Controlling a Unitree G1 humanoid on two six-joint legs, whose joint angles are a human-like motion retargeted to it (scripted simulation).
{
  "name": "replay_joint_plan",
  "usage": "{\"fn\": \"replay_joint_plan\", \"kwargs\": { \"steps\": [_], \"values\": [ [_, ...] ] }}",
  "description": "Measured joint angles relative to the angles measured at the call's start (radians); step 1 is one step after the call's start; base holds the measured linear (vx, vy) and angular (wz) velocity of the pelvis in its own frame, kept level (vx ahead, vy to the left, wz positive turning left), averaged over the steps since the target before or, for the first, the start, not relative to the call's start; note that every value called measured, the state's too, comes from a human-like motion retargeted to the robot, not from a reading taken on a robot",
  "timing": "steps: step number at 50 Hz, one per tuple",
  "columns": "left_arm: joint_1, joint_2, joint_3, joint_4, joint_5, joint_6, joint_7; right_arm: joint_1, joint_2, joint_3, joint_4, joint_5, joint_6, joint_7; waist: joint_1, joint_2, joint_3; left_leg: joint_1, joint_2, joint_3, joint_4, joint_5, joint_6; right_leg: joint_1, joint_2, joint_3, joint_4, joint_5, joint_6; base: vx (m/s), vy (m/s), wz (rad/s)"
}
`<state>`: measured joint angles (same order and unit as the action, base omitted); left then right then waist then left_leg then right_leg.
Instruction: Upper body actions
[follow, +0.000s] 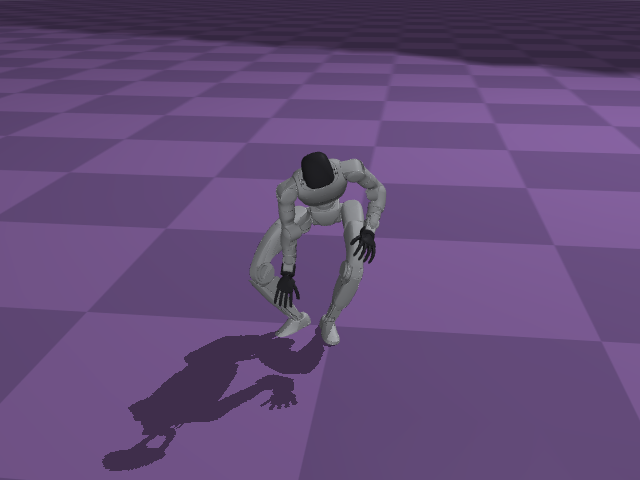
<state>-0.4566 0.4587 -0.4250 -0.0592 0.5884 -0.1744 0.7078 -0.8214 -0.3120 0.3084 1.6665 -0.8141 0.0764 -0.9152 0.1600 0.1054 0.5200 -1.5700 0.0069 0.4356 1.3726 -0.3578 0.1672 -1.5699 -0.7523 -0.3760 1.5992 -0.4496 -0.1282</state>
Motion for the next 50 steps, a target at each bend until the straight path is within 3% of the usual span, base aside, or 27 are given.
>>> {"fn": "replay_joint_plan", "kwargs": {
  "steps": [5, 16, 31, 40, 50],
  "values": [
    [-0.015, -0.001, 0.001, 0.015, 0.000, 0.001, -0.008, -0.012, 0.008, 0.002, 0.000, -0.007, -0.008, 0.083, 0.000, -0.007, 0.000, 0.000, 0.001, -0.003, -0.001, 0.003, 0.000, 0.001, 0.002, -0.002, -0.001, 0.003, -0.001, 0.00, 0.00, 0.00],
    [-0.089, -0.019, 0.015, 0.110, 0.011, 0.007, -0.048, -0.042, 0.038, -0.018, -0.008, -0.023, 0.006, 0.535, -0.005, -0.048, 0.000, 0.020, 0.009, -0.008, 0.004, 0.013, -0.004, 0.015, 0.010, 0.004, -0.002, 0.010, -0.011, 0.00, 0.00, 0.00],
    [-0.140, -0.107, 0.032, 0.410, 0.090, -0.013, -0.090, -0.046, 0.106, -0.049, -0.074, -0.077, -0.065, 0.740, -0.035, -0.141, -0.003, 0.218, 0.019, 0.006, 0.018, -0.003, 0.004, 0.174, 0.010, 0.046, 0.030, -0.019, -0.017, 0.08, 0.03, -0.13],
    [-0.135, -0.166, 0.065, 0.623, 0.156, -0.024, -0.073, -0.023, 0.139, -0.035, -0.265, -0.097, -0.109, 0.797, -0.058, -0.184, -0.034, 0.355, 0.054, 0.011, 0.048, -0.037, 0.007, 0.310, 0.031, 0.050, 0.042, -0.050, -0.019, 0.14, 0.07, -0.23],
    [-0.073, -0.222, 0.122, 0.821, 0.213, -0.031, -0.045, 0.086, 0.133, -0.012, -0.635, -0.046, -0.162, 0.766, -0.109, -0.211, -0.149, 0.435, 0.089, 0.002, 0.073, -0.076, -0.003, 0.390, 0.075, 0.052, 0.035, -0.053, -0.012, 0.12, 0.07, -0.18]
  ]
}}
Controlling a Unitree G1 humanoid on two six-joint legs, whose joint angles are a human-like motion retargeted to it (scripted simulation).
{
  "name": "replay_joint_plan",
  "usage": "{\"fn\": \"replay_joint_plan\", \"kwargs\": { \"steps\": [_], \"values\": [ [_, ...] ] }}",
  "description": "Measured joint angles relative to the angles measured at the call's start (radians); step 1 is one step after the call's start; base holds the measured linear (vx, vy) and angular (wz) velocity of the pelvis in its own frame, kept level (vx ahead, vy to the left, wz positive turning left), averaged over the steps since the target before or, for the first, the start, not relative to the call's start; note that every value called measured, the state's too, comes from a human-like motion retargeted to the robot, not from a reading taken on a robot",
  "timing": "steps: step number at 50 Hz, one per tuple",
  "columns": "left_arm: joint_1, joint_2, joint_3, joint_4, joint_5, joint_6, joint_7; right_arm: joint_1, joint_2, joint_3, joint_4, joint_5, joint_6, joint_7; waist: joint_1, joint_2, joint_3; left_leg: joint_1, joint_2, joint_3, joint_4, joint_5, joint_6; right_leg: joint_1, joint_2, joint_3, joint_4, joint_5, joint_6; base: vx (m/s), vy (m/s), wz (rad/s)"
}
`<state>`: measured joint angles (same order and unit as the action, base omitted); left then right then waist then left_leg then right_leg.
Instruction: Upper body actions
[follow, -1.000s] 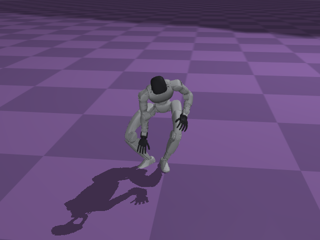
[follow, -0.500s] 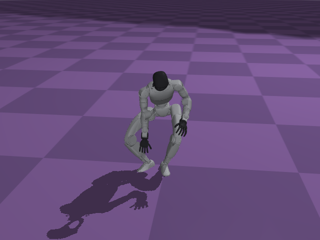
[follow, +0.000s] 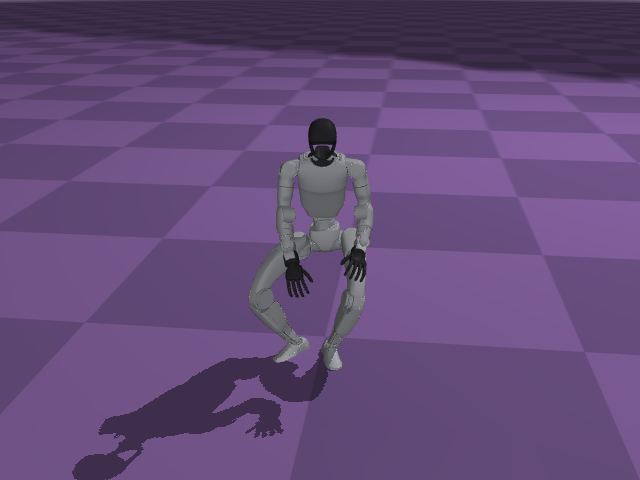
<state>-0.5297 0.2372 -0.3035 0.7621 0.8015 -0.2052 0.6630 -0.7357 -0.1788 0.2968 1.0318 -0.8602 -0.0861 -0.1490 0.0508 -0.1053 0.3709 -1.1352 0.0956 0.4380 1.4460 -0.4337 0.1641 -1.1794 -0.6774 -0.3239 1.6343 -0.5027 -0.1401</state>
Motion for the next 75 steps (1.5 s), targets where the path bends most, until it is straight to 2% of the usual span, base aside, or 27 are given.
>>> {"fn": "replay_joint_plan", "kwargs": {
  "steps": [7, 12, 17, 25, 32, 41, 57, 62, 68, 75],
  "values": [
    [0.060, -0.016, 0.017, 0.086, 0.001, -0.064, 0.072, 0.129, -0.045, -0.052, -0.291, 0.069, -0.087, 0.029, -0.033, 0.003, -0.092, 0.017, 0.022, -0.005, 0.011, -0.007, -0.005, 0.023, 0.028, -0.003, -0.008, 0.001, -0.001, 0.10, 0.08, -0.12],
    [0.097, -0.024, 0.021, 0.128, 0.011, -0.101, 0.112, 0.252, -0.091, -0.080, -0.491, 0.184, -0.162, -0.014, -0.044, 0.005, -0.150, 0.016, 0.036, -0.008, 0.016, -0.010, -0.006, 0.026, 0.048, -0.005, -0.015, 0.003, -0.002, 0.09, 0.05, -0.11],
    [0.123, -0.045, 0.021, 0.172, 0.019, -0.095, 0.089, 0.384, -0.149, -0.110, -0.618, 0.283, -0.202, -0.064, -0.044, 0.014, -0.205, 0.010, 0.048, -0.009, 0.022, -0.016, -0.009, 0.023, 0.059, -0.008, -0.017, 0.002, -0.002, 0.05, 0.04, -0.06],
    [0.140, -0.072, 0.002, 0.220, 0.037, -0.083, 0.088, 0.586, -0.193, -0.185, -0.727, 0.267, -0.211, -0.180, -0.028, 0.030, -0.272, -0.005, 0.061, -0.014, 0.028, -0.017, -0.013, 0.010, 0.075, -0.013, -0.021, 0.002, -0.005, 0.01, 0.00, -0.02],
    [0.154, -0.090, 0.010, 0.242, 0.053, -0.074, 0.089, 0.712, -0.142, -0.227, -0.786, 0.324, -0.251, -0.262, -0.030, 0.036, -0.308, -0.010, 0.071, -0.015, 0.031, -0.017, -0.014, 0.005, 0.083, -0.015, -0.023, 0.003, -0.008, 0.01, 0.00, -0.01],
    [0.171, -0.102, 0.027, 0.257, 0.060, -0.071, 0.092, 0.821, -0.083, -0.247, -0.834, 0.273, -0.245, -0.377, -0.044, 0.044, -0.329, -0.006, 0.078, -0.018, 0.031, -0.012, -0.015, 0.008, 0.093, -0.015, -0.027, 0.007, -0.010, 0.00, 0.00, 0.00],
    [0.181, -0.127, 0.042, 0.293, 0.073, -0.065, 0.093, 0.905, -0.037, -0.242, -0.706, 0.242, -0.269, -0.475, -0.048, 0.038, -0.353, 0.008, 0.081, -0.020, 0.032, -0.007, -0.019, 0.018, 0.097, -0.011, -0.028, 0.013, -0.012, 0.00, 0.00, 0.00],
    [0.185, -0.133, 0.045, 0.299, 0.076, -0.065, 0.097, 0.899, -0.031, -0.244, -0.659, 0.197, -0.237, -0.559, -0.049, 0.037, -0.360, 0.011, 0.080, -0.020, 0.031, -0.005, -0.019, 0.019, 0.097, -0.010, -0.028, 0.014, -0.012, 0.00, 0.00, 0.00],
    [0.185, -0.135, 0.041, 0.314, 0.066, -0.068, 0.099, 0.874, -0.028, -0.236, -0.613, 0.148, -0.125, -0.660, -0.051, 0.042, -0.365, 0.015, 0.083, -0.021, 0.032, -0.006, -0.020, 0.022, 0.099, -0.010, -0.029, 0.016, -0.012, 0.00, 0.00, 0.00],
    [0.199, -0.134, 0.033, 0.314, 0.059, -0.065, 0.104, 0.837, -0.014, -0.205, -0.524, 0.129, 0.025, -0.624, -0.052, 0.039, -0.369, 0.021, 0.086, -0.022, 0.033, -0.006, -0.021, 0.028, 0.102, -0.010, -0.031, 0.018, -0.012, 0.00, 0.00, 0.00]
  ]
}}
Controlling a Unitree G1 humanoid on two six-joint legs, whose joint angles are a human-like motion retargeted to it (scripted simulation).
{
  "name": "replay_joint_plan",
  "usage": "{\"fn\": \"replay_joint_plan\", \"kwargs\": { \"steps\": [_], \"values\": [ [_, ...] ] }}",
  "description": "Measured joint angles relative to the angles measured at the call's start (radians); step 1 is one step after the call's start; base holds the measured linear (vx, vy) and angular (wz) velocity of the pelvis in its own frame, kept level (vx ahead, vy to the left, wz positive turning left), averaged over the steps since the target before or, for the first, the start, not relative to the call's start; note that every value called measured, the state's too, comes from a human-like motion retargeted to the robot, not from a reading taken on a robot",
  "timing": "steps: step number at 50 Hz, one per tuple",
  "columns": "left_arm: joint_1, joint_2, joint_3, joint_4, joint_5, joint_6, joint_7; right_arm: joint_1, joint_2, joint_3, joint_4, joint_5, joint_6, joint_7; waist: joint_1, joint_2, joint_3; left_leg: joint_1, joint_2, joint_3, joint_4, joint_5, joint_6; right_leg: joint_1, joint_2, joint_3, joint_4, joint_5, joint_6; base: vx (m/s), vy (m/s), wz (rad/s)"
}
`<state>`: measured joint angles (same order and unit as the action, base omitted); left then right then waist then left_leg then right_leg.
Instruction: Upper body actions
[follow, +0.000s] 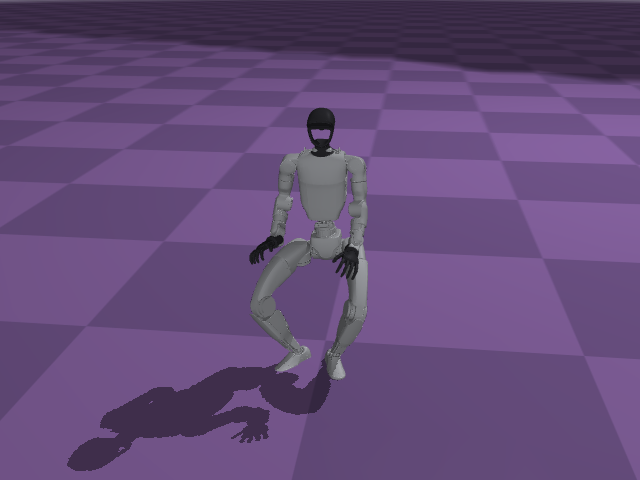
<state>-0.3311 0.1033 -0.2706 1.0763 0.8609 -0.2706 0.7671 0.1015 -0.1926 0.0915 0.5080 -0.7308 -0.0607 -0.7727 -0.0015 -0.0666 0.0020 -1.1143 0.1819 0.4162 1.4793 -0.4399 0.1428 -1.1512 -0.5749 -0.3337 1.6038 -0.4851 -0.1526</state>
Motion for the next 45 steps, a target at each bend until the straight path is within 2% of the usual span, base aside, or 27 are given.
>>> {"fn": "replay_joint_plan", "kwargs": {
  "steps": [5, 8, 10, 17, 45],
  "values": [
    [0.000, 0.000, -0.003, 0.003, -0.008, -0.001, 0.002, -0.023, 0.024, 0.033, 0.069, 0.013, 0.120, 0.092, -0.001, 0.003, 0.003, 0.002, 0.000, -0.002, 0.000, 0.001, 0.000, 0.003, -0.001, 0.000, 0.001, 0.000, 0.001, 0.00, 0.00, 0.00],
    [-0.002, 0.001, 0.000, -0.004, -0.006, 0.002, -0.002, -0.038, 0.030, 0.035, 0.071, -0.030, 0.196, 0.059, -0.001, 0.003, 0.004, 0.000, 0.001, -0.004, 0.001, 0.000, 0.000, 0.003, 0.001, 0.001, 0.002, -0.002, 0.004, 0.00, -0.07, 0.01],
    [0.002, 0.001, 0.008, -0.013, -0.003, 0.003, -0.005, -0.046, 0.037, 0.030, 0.069, -0.048, 0.211, 0.048, -0.003, 0.003, 0.005, 0.000, 0.002, -0.006, 0.002, -0.001, -0.001, 0.005, 0.001, -0.001, 0.002, -0.002, 0.004, 0.01, -0.10, 0.00],
    [0.023, 0.001, 0.038, -0.042, -0.017, -0.003, -0.012, -0.075, 0.048, 0.031, 0.093, -0.028, 0.201, 0.092, -0.019, 0.000, 0.010, 0.000, 0.007, -0.006, 0.003, -0.003, -0.002, 0.006, 0.008, 0.002, -0.001, -0.003, 0.008, -0.01, -0.07, -0.02],
    [0.025, 0.014, 0.035, -0.092, -0.025, 0.007, -0.032, -0.073, 0.039, 0.028, 0.061, -0.020, 0.200, 0.063, -0.014, -0.005, 0.042, 0.002, 0.005, -0.008, 0.004, -0.001, -0.007, 0.005, 0.008, 0.003, 0.000, -0.003, 0.005, 0.00, 0.00, 0.00]
  ]
}}
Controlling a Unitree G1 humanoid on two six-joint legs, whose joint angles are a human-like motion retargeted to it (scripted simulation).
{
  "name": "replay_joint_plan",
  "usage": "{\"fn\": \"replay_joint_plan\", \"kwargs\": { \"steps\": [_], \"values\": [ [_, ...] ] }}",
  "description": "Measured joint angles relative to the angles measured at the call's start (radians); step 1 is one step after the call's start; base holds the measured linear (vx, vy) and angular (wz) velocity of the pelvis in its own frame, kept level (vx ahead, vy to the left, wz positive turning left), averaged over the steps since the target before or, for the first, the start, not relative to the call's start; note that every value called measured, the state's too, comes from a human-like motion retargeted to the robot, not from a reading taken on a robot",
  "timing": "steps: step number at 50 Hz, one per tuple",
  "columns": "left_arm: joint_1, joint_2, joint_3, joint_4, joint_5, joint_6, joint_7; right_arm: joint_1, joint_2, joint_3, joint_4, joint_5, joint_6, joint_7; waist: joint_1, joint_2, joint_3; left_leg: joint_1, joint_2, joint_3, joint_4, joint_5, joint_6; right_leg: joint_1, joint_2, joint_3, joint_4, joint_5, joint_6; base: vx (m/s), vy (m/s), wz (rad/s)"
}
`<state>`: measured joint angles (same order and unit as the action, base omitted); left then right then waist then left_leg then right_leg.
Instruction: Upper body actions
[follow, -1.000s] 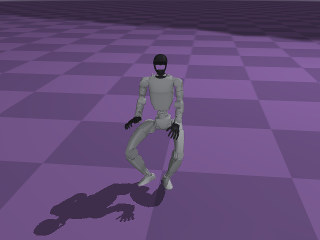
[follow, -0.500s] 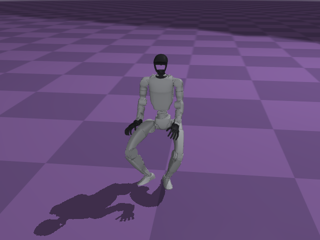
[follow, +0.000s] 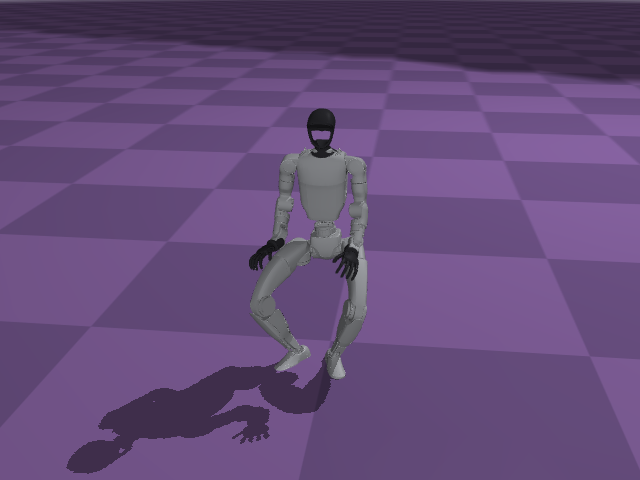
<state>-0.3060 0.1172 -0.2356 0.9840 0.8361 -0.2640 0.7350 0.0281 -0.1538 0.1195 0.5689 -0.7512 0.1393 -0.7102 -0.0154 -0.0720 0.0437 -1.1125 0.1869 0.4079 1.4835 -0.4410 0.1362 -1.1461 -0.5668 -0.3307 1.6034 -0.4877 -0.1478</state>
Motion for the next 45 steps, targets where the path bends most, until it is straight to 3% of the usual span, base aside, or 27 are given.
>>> {"fn": "replay_joint_plan", "kwargs": {
  "steps": [13, 20, 33, 37, 45],
  "values": [
    [0.001, 0.017, -0.010, -0.057, -0.008, 0.011, -0.015, -0.045, -0.036, 0.025, -0.047, -0.010, -0.104, -0.082, 0.009, -0.014, 0.033, -0.005, -0.002, 0.003, -0.001, 0.000, 0.001, -0.006, -0.011, -0.008, 0.001, 0.000, -0.007, -0.02, 0.00, 0.00],
    [-0.003, 0.042, -0.017, -0.128, -0.023, 0.027, -0.027, -0.175, -0.056, 0.063, -0.010, -0.023, -0.150, -0.005, 0.016, -0.022, 0.078, -0.015, 0.001, 0.008, 0.001, -0.004, 0.006, -0.014, -0.033, -0.018, 0.007, -0.001, -0.010, -0.05, 0.00, 0.03],
    [-0.028, 0.117, -0.036, -0.302, -0.100, 0.034, -0.065, -0.559, -0.055, 0.152, 0.408, -0.172, -0.284, 0.165, 0.051, -0.022, 0.188, -0.071, 0.000, 0.016, 0.001, -0.012, 0.014, -0.057, -0.087, -0.056, 0.024, 0.007, -0.020, -0.08, 0.00, 0.07],
    [-0.058, 0.146, -0.052, -0.365, -0.123, 0.037, -0.079, -0.676, -0.023, 0.207, 0.590, -0.197, -0.284, 0.147, 0.067, -0.024, 0.236, -0.095, -0.013, 0.021, -0.003, -0.008, 0.018, -0.081, -0.105, -0.055, 0.028, 0.011, -0.019, -0.11, -0.02, 0.14],
    [-0.175, 0.222, -0.090, -0.519, -0.151, 0.072, -0.089, -0.862, 0.012, 0.251, 0.920, -0.255, -0.170, -0.009, 0.107, 0.000, 0.390, -0.148, -0.042, 0.030, -0.014, 0.007, 0.026, -0.138, -0.134, -0.043, 0.033, 0.023, -0.008, -0.16, -0.02, 0.23]
  ]
}}
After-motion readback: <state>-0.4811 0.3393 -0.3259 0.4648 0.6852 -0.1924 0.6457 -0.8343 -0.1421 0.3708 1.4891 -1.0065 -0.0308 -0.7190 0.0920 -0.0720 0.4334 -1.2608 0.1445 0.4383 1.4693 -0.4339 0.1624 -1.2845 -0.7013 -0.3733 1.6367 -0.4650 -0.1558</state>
